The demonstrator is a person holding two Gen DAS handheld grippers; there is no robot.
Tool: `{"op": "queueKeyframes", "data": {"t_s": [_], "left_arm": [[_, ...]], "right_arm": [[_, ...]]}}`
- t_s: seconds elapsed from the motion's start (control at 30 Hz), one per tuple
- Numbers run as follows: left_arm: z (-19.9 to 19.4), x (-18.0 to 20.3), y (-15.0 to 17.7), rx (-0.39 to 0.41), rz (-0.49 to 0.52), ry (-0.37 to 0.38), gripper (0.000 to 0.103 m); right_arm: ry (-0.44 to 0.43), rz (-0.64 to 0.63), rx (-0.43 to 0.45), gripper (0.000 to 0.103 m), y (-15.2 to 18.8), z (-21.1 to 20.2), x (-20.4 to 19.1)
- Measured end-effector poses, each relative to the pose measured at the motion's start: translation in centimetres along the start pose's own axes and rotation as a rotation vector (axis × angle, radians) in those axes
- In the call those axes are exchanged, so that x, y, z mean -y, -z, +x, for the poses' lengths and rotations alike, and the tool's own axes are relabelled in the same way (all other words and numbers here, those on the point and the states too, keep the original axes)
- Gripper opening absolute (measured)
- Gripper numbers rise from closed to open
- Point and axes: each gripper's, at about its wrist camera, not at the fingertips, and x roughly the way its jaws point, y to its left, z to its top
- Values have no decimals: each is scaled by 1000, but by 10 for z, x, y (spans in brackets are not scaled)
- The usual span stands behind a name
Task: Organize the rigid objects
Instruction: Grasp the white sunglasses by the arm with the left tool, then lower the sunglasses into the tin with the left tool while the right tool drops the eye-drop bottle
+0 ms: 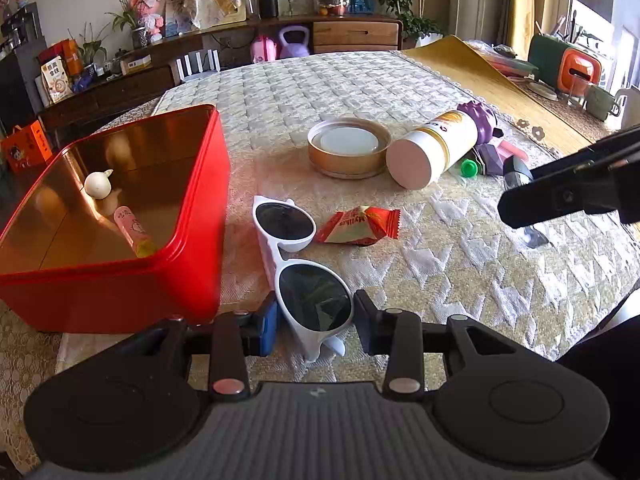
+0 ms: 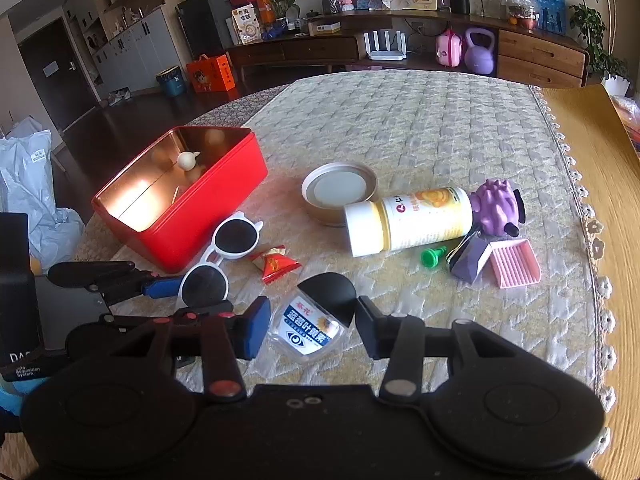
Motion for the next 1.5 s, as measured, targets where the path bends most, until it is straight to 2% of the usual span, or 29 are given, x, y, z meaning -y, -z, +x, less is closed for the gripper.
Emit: {"op": "queueKeyframes", "data": {"t_s": [0.37,0.93,1.17,1.5], "left_arm": [[-24,-2,-2,48,-22,14,34],[-62,-19,-33,164,-46,23,34],[-84,-35,-50,228,-86,26,34],[-94,-90,-70,277,-154,-59,34]], "right_arm": [[1,-16,18,46,-2,-7,-7],[0,-66,54,46,-19,-16,-25],[-10,-118,78,46,-42,-15,-36],[-62,-227,96,46,-87,12,-79]]}}
